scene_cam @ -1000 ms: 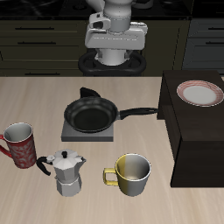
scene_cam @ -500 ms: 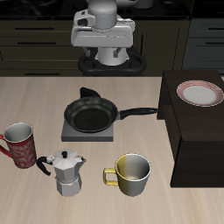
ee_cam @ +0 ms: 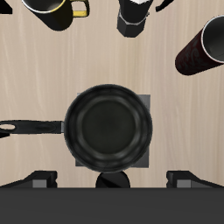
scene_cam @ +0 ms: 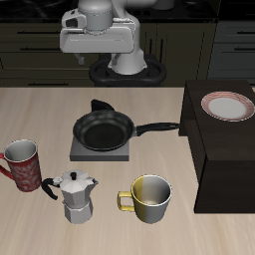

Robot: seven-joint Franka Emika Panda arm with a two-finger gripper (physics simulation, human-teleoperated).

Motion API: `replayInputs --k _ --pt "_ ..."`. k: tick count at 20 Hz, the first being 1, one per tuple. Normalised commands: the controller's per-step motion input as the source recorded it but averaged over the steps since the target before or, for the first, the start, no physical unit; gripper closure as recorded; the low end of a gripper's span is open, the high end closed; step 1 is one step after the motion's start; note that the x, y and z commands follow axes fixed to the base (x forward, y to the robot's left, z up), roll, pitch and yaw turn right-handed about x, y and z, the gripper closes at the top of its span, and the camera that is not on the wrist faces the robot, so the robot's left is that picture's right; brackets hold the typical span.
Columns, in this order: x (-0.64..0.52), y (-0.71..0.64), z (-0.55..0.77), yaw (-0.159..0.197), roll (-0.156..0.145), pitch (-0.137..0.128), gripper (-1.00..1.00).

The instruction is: Place the red mug on the plate

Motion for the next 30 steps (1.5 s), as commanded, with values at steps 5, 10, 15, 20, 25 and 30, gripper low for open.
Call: replayInputs --k 5,10,15,20,25,30 --pt "0.28 -0.41 0.02 0.006 0.015 0.001 -1.00" --pt "0.23 -0.28 -0.08 0.001 -0.008 0.032 -1.00" --pt "0.34 -0.44 -0.11 0.002 -0.032 0.023 -1.00" --pt "0.26 -0.42 -0.06 -0.015 -0.041 -0.013 -1.00" --pt "0.18 -0.36 -0.07 -0.022 -0.007 -0.008 -1.00" --pt "0.15 -0.38 0.01 -0.007 -0.021 -0.016 -1.00"
